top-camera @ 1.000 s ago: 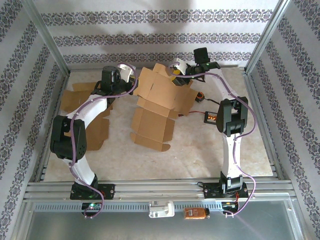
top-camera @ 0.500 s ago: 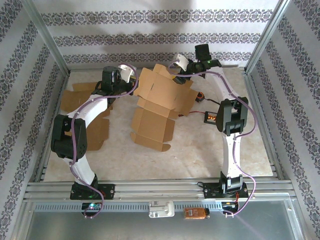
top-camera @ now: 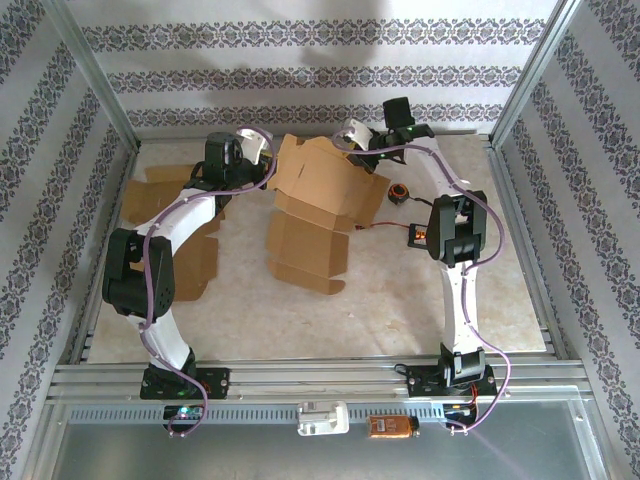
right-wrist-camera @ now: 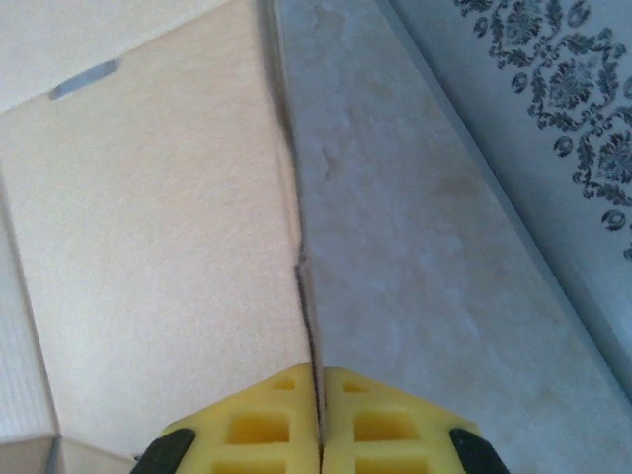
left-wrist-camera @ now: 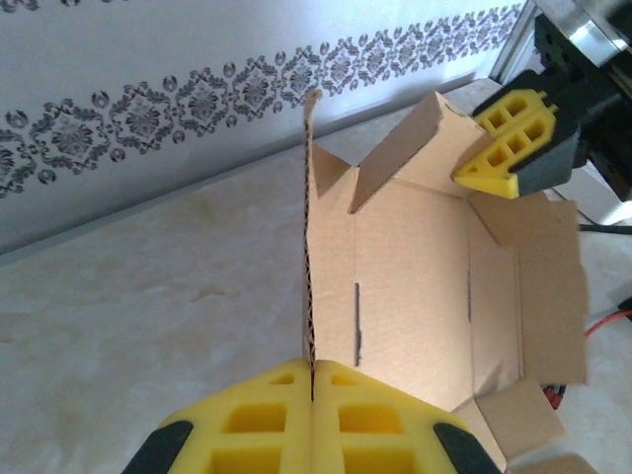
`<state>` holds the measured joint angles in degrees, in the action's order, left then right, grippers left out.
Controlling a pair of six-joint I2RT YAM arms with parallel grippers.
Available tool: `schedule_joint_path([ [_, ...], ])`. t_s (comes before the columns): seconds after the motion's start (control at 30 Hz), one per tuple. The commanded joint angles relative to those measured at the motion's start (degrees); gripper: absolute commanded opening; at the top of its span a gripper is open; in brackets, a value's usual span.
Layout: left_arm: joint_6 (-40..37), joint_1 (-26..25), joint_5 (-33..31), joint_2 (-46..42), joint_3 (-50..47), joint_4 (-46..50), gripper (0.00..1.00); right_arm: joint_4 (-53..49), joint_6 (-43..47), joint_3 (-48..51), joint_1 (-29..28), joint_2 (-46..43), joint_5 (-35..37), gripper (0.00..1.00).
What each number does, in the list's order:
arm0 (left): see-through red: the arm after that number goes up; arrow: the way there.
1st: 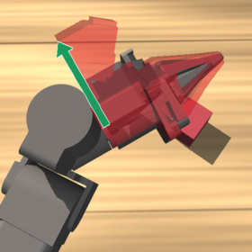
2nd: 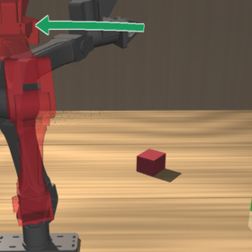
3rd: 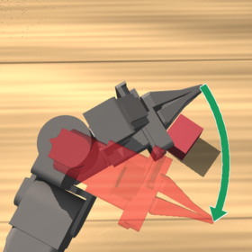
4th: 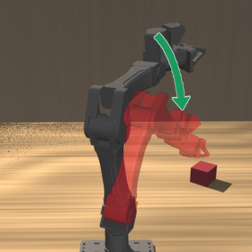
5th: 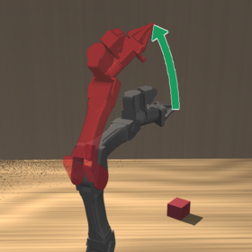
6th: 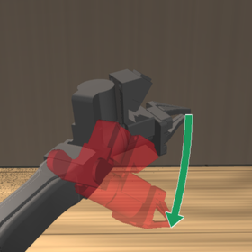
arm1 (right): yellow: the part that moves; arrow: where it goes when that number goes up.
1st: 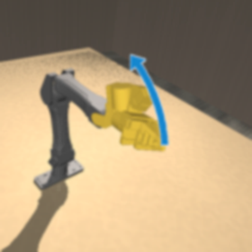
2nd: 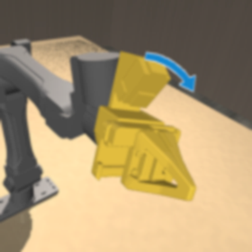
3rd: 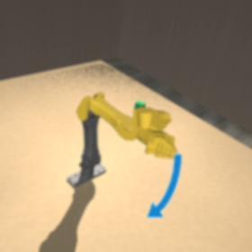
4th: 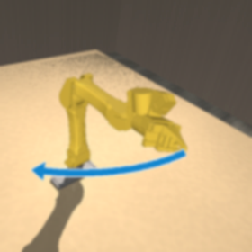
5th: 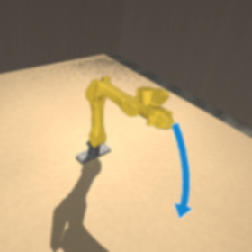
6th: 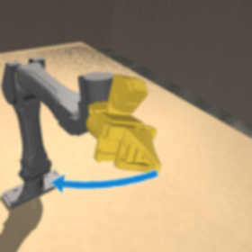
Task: Fold the paper box
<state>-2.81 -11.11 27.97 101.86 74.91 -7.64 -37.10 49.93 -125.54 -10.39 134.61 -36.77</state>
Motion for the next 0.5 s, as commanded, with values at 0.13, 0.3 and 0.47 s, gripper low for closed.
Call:
schedule_joint_path([
  [0.13, 4.91, -0.69, -9.67, -3.4, -2.08, -3.73, 0.4, 0.72, 4.88, 3.31, -4.07, -11.24, 10.06, 0.0],
  [0.3, 17.12, -0.74, -19.02, -13.54, -5.69, 6.13, 0.52, 8.99, 11.16, 14.82, -10.01, -20.1, 27.22, 0.0],
  [0.47, 33.92, -0.66, -17.06, -23.34, -12.76, 7.29, 0.55, 20.29, 18.47, 26.36, -14.88, -27.14, 38.55, 0.0],
])
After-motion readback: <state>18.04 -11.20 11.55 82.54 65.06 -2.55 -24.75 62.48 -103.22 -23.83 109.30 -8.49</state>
